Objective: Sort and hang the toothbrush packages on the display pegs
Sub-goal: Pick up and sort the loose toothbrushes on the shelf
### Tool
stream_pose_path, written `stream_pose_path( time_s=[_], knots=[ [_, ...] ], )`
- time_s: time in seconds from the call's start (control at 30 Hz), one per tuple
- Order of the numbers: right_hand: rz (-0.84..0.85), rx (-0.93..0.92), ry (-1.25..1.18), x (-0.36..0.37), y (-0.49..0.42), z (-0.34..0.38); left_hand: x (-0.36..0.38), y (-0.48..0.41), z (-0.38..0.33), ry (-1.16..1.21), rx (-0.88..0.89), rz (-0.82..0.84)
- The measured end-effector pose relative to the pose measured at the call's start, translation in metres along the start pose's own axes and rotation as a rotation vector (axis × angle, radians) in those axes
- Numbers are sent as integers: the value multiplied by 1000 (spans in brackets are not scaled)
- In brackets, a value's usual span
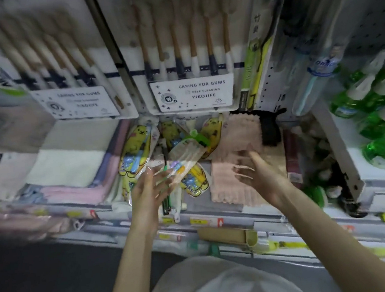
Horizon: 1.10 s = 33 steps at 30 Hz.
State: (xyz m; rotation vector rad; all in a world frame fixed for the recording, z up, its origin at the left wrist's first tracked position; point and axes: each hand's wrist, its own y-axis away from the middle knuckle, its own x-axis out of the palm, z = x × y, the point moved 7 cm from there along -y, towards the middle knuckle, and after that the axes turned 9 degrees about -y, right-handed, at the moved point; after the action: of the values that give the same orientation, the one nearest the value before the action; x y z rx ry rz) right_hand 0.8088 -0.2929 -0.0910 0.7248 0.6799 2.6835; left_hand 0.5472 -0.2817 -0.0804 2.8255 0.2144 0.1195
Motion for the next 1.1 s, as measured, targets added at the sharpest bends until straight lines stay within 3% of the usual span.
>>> stream_pose_path(
  time_s=[0.2, 0.4, 0.53, 0.93, 1.1],
  knots=[
    [93, 88, 31, 22, 4, -22, -43, 23, 3, 13, 5, -151],
    [147, 142, 78, 47, 7, -61, -71, 19, 12, -1, -9, -174],
    [133, 166, 96, 66, 2, -97, -82, -2, 13, -58, -11, -92],
    [-166, 27, 161, 103, -30, -153, -107, -70, 4, -238, -22, 278],
    [-291, 7, 425, 119, -33, -150, -111, -64, 6, -263, -60, 357]
  ],
)
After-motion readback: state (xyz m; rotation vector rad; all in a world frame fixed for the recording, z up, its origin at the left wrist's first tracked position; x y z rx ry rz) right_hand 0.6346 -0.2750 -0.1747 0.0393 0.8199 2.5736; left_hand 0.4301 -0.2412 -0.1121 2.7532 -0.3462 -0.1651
